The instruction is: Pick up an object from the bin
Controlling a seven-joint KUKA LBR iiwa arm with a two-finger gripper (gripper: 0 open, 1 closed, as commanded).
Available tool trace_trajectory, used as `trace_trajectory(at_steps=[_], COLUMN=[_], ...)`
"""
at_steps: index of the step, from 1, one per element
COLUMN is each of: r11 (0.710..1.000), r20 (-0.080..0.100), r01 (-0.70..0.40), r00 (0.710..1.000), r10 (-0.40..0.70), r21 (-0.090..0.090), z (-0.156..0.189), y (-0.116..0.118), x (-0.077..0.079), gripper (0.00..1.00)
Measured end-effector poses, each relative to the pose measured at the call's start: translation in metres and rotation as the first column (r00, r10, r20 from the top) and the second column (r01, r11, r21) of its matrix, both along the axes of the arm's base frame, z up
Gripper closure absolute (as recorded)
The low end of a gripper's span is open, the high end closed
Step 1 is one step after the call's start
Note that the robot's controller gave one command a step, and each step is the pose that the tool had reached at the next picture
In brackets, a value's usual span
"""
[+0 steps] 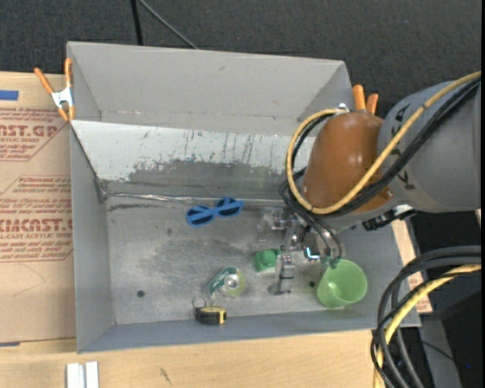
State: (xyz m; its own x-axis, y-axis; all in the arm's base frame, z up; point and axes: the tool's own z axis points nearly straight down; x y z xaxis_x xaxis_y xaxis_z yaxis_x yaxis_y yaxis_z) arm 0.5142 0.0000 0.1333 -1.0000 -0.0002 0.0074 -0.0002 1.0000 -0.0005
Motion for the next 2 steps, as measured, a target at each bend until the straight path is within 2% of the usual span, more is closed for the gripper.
trace_trajectory(at_steps=[1, 2], r11=[0.989, 0.989], r20=[0.002, 0.006], r01=[0.147, 0.145], r00=[0.989, 0.989], r10=[-0.147, -0.145], r21=[0.0, 0.002], z=[-0.067, -0.064], y=[-0.05, -0.023], x=[-0.002, -0.001], gripper=[0.0, 0.0])
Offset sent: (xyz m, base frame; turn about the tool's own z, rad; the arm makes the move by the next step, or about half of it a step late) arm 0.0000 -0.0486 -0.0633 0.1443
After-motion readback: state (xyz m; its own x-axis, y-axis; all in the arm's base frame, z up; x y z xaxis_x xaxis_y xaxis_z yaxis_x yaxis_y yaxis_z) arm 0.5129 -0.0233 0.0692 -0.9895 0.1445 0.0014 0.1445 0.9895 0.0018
